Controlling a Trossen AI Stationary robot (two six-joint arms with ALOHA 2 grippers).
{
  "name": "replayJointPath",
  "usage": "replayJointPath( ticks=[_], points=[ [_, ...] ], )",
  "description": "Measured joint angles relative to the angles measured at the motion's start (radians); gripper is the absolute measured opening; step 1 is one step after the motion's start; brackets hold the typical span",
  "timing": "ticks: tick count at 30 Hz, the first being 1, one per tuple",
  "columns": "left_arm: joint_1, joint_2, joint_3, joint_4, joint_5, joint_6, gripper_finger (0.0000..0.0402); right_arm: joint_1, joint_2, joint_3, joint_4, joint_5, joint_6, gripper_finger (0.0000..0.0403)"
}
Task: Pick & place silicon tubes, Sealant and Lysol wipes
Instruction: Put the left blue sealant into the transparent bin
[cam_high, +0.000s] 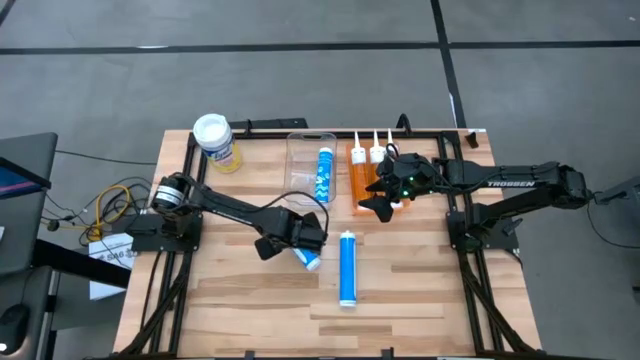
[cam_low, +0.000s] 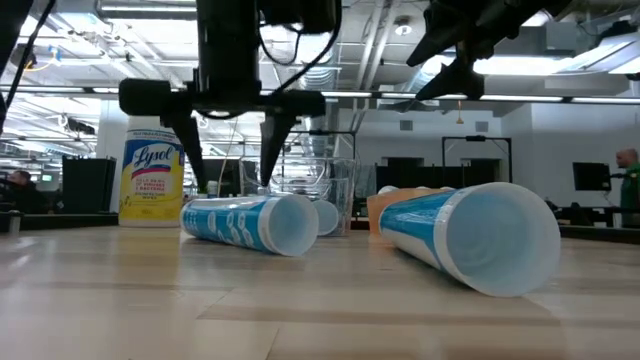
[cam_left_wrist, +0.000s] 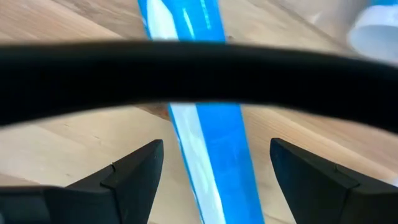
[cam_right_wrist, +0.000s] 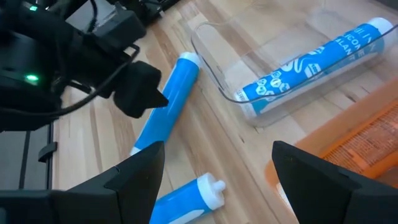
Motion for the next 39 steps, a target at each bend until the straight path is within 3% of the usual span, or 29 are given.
replayJointPath(
  ticks=[8,16,23,31,35,39],
  points=[
    [0.030,0.091,0.000,0.016,0.037,-0.001,0.0288,0.000,0.000,0.000,0.004,-0.011,-0.012,0.0291],
    [0.026,0.197,0.007,0.050,0.167,0.037,0.0275,0.000,0.000,0.000,0.004,-0.021,-0.013,0.0291],
    [-0.005,0.188,0.004,0.039,0.140,0.026,0.0199,0.000,0.000,0.000,0.005,-0.021,-0.013,0.0291],
    [-0.028,0.163,0.011,0.003,0.144,0.026,0.0200,0.000,0.000,0.000,0.005,-0.021,-0.013,0.0291],
    [-0.051,0.138,0.059,-0.091,0.179,0.030,0.0200,0.000,0.000,0.000,0.005,-0.021,-0.013,0.0291],
    [-0.076,0.093,0.145,-0.212,0.126,0.030,0.0200,0.000,0.000,0.000,0.005,-0.021,-0.013,0.0291]
  ],
)
